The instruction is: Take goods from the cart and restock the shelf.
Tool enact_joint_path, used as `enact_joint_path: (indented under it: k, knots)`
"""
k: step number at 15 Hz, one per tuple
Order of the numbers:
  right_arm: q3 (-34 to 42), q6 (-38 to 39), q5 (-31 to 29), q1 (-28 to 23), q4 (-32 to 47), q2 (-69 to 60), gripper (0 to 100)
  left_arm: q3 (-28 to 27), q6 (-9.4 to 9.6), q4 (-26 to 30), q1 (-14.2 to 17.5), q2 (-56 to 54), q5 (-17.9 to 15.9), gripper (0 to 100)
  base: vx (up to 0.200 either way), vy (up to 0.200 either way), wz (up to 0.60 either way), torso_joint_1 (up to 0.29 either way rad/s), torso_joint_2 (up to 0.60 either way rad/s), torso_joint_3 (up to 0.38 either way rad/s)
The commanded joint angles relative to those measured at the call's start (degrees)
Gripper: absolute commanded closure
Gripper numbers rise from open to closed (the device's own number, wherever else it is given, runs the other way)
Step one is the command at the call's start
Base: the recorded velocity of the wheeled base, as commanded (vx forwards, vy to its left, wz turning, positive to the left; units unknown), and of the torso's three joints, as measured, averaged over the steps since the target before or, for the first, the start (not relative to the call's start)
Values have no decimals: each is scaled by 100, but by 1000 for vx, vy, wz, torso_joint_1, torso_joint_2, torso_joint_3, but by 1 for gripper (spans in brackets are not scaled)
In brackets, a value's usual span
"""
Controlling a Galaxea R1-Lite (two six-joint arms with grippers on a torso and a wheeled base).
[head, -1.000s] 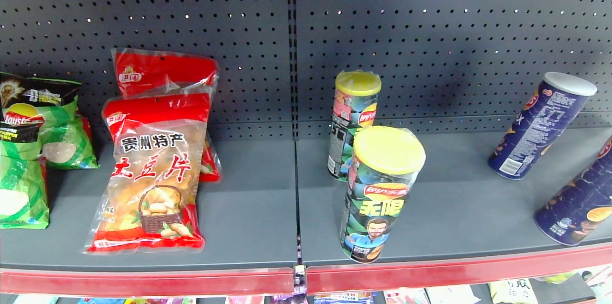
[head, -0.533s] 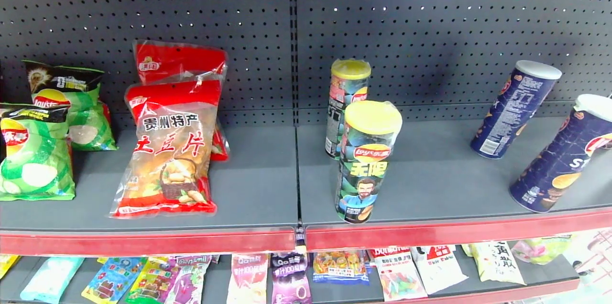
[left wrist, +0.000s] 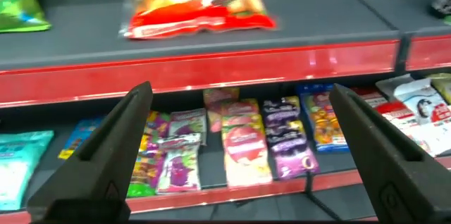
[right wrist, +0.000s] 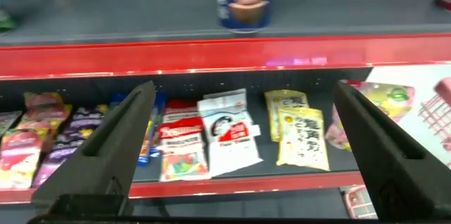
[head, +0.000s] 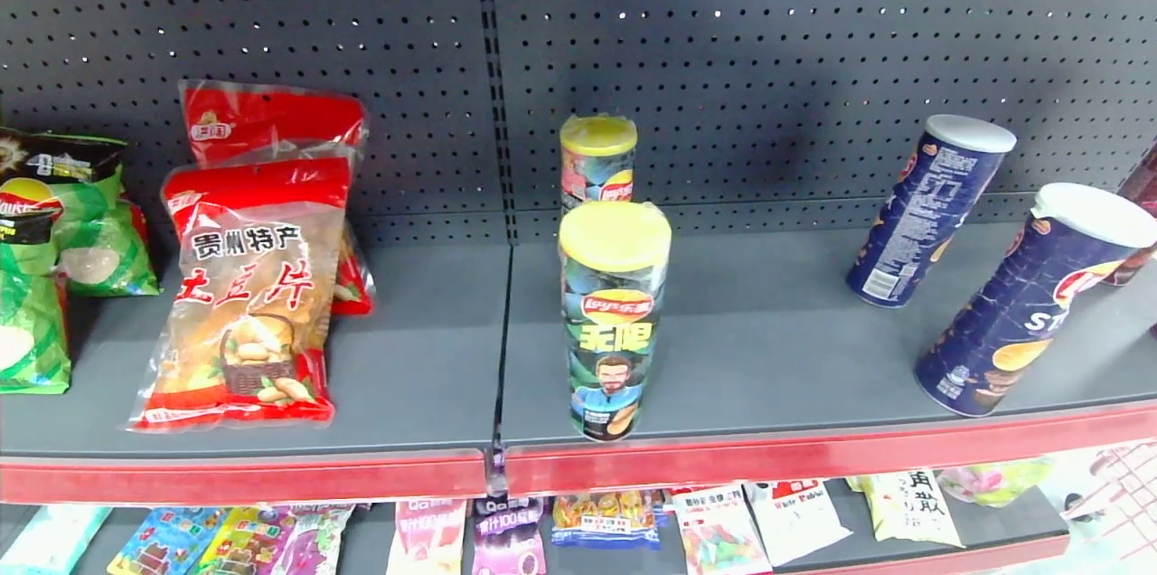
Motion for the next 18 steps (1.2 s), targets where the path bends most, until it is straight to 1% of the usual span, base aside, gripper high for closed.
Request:
enact_joint_path:
  k: [1,18]
  knots:
    - [0,3,0,1,-2,-2,0,1,0,1,-1,21,1,0,0,-200,0,7,2,7]
    - [0,3,0,1,-2,-2,0,1,0,1,8,13,1,0,0,-200,0,3,3,2]
